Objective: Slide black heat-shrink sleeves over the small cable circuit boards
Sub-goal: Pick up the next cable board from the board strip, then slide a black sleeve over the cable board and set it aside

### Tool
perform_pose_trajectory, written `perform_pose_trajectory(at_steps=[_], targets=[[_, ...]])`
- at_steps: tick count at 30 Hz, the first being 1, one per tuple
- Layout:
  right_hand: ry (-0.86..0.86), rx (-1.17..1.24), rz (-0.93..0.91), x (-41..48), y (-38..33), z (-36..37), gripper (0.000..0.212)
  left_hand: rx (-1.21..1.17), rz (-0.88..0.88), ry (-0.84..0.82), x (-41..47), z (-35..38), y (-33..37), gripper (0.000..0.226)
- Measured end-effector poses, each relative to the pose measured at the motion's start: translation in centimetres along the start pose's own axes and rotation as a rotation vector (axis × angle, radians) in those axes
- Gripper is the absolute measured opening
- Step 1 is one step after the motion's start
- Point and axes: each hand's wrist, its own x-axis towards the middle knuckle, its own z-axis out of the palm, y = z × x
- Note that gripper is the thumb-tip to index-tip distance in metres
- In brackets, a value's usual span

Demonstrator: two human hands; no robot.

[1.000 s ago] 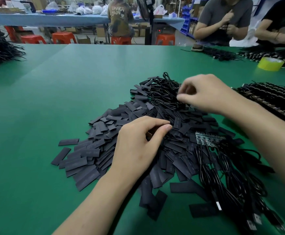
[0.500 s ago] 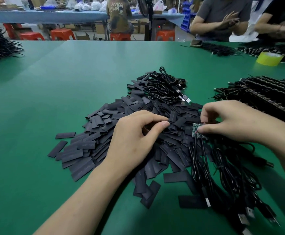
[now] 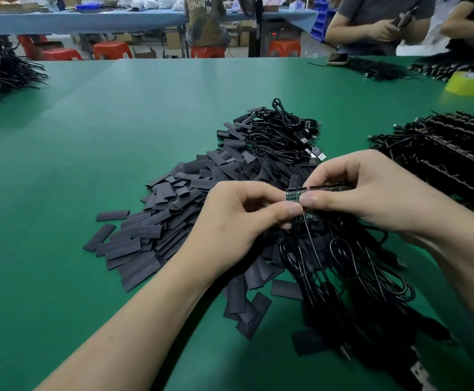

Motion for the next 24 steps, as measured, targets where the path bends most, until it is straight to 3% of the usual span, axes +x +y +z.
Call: perform_pose_trajectory(at_steps=[5, 13, 24], targets=[[0.016, 0.049, -0.058, 0.1, 0.3, 0.5, 0.017, -0.185, -0.072, 0.044, -0.2, 0.4, 0.2, 0.009], [-0.004, 0.143, -0.099, 0.2, 0.4, 0.9, 0.005, -0.178, -0.046, 0.01, 0.2, -0.1, 0.3, 0.007], [-0.042, 0.341, -0.091, 0.4, 1.0, 1.2, 0.006, -0.256, -0.093, -0.037, 0.4, 0.0, 0.5, 0.013]])
